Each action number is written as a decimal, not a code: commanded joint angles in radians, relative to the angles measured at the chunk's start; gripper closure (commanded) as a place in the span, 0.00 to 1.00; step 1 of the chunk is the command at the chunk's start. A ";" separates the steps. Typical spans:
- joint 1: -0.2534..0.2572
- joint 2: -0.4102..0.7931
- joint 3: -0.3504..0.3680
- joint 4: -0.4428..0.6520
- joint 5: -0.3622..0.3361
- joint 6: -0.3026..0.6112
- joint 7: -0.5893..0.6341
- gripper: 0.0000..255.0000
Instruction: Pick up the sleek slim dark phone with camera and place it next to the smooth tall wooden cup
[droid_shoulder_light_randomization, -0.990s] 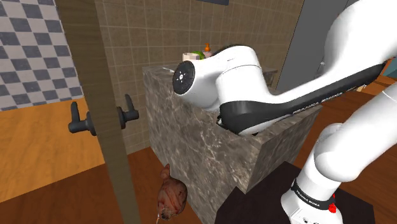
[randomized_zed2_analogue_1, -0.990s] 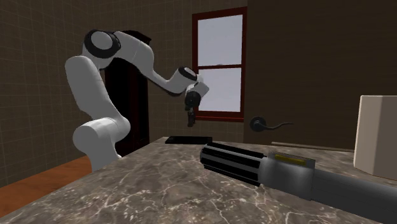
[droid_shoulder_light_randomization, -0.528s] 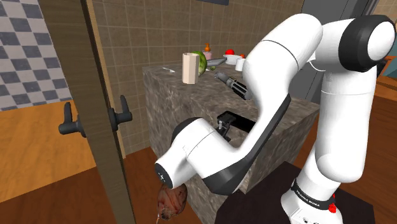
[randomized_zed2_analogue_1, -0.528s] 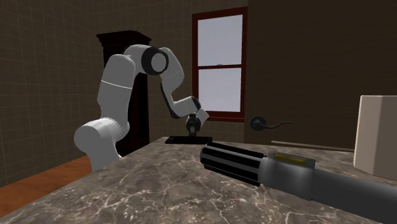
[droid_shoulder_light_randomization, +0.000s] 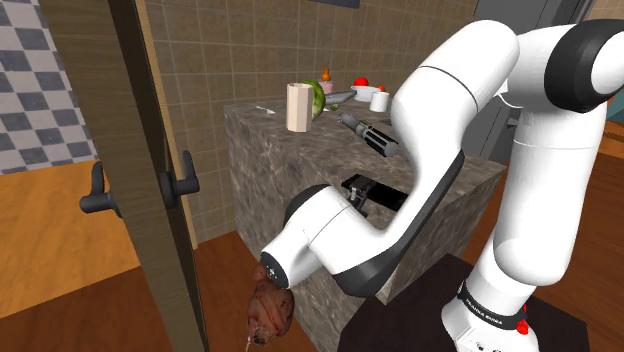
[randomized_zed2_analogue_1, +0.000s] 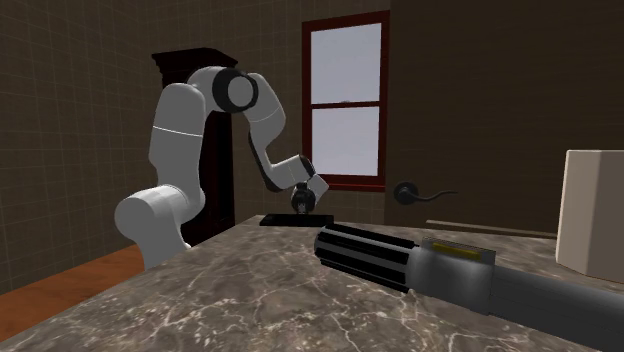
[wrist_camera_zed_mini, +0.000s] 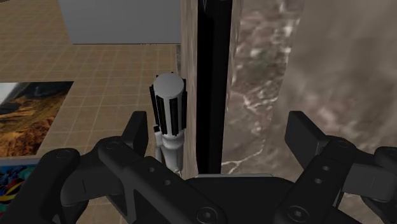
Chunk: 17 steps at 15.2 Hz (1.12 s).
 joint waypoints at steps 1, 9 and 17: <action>-0.004 -0.006 0.000 -0.006 -0.001 0.006 -0.003 0.00; -0.006 -0.009 0.001 -0.009 0.000 0.008 -0.004 1.00; -0.005 -0.024 0.000 -0.007 0.001 0.007 -0.019 1.00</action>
